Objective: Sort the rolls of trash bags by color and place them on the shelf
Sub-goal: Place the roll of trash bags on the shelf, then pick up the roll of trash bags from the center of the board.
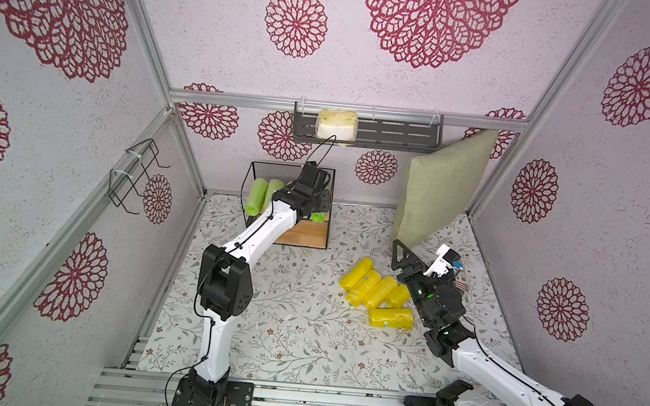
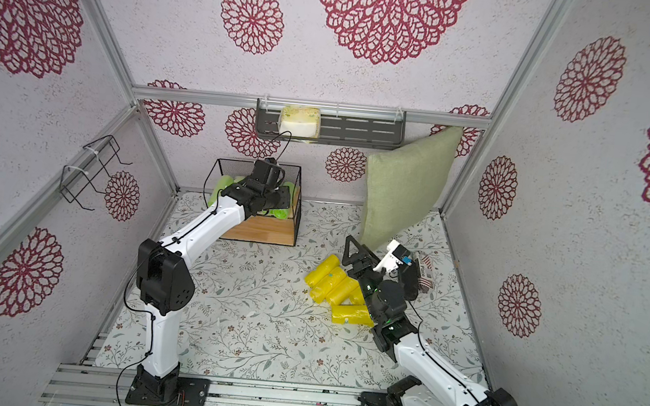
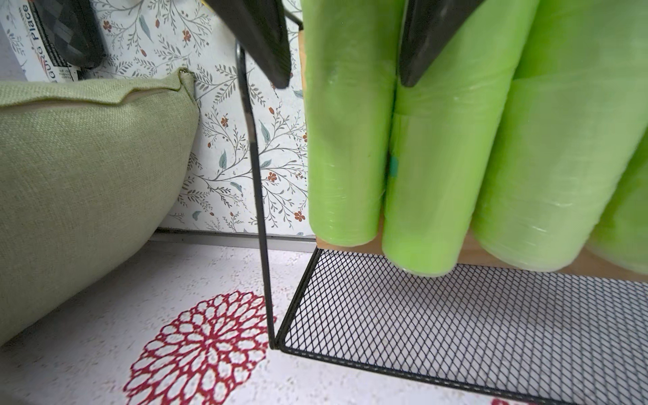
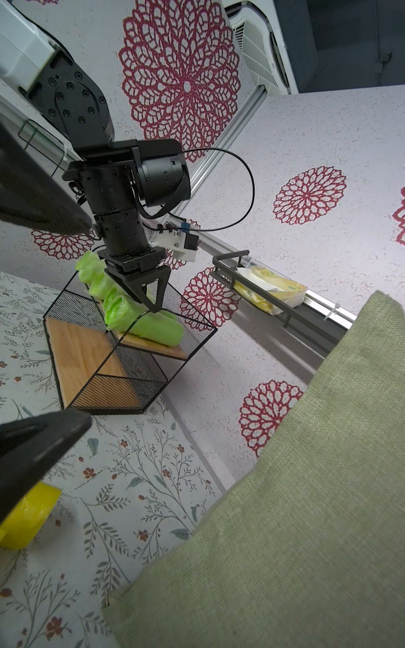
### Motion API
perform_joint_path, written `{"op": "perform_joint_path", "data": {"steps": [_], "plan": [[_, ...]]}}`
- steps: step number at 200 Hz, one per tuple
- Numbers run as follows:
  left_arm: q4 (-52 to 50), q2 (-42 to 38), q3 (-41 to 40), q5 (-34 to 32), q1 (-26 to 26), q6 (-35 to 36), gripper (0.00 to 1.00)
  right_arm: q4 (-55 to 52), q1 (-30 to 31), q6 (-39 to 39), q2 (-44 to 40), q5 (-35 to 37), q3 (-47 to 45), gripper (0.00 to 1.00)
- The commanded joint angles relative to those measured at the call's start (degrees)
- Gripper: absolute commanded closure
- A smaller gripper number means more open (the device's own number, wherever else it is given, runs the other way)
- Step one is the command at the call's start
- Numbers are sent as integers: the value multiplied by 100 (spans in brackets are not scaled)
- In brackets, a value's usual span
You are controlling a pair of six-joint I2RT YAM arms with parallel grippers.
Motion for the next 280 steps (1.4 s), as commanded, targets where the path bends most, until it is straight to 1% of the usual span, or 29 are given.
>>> {"op": "perform_joint_path", "data": {"steps": [1, 32, 42, 46, 65, 94, 118, 130, 150, 166, 184, 217, 250, 280], "plan": [[-52, -121, 95, -83, -35, 91, 43, 251, -39, 53, -17, -74, 16, 17], [-32, -511, -65, -37, -97, 158, 40, 152, -41, 7, -84, -103, -8, 17], [50, -608, -232, 37, -110, 171, 39, 87, -41, -67, -111, -109, -19, 17], [87, -860, -317, 87, -117, 167, 38, 35, -41, -117, -120, -119, -12, 17], [254, -1264, -813, 335, -126, 145, 37, -412, -41, -437, -158, -204, 87, 17], [550, -1942, -1807, 632, -127, 132, 38, -1472, -41, -1121, -129, -582, 307, 17], [844, -2612, -2692, 1098, -130, 180, 38, -2602, -33, -1491, -78, -942, 462, 17], [994, -2934, -3127, 1394, -131, 176, 37, -3361, -24, -1626, -29, -1100, 611, 17], [1313, -3394, -3807, 1841, -161, 109, 36, -4448, -12, -1785, -75, -1153, 684, 17], [1497, -3650, -4197, 2047, -221, 68, 36, -5169, -23, -1893, -256, -1006, 671, 16], [1505, -3787, -4417, 2062, -315, 44, 36, -5709, -48, -1813, -458, -855, 579, 14], [1533, -3803, -4602, 2006, -396, -25, 36, -6062, -268, -1564, -505, -920, 296, 13], [1527, -3703, -4612, 2008, -434, -34, 36, -6124, -561, -1613, -289, -688, 157, 10], [1506, -3610, -4607, 2058, -481, -44, 36, -6027, -578, -1667, -115, -507, 131, 8]]}}
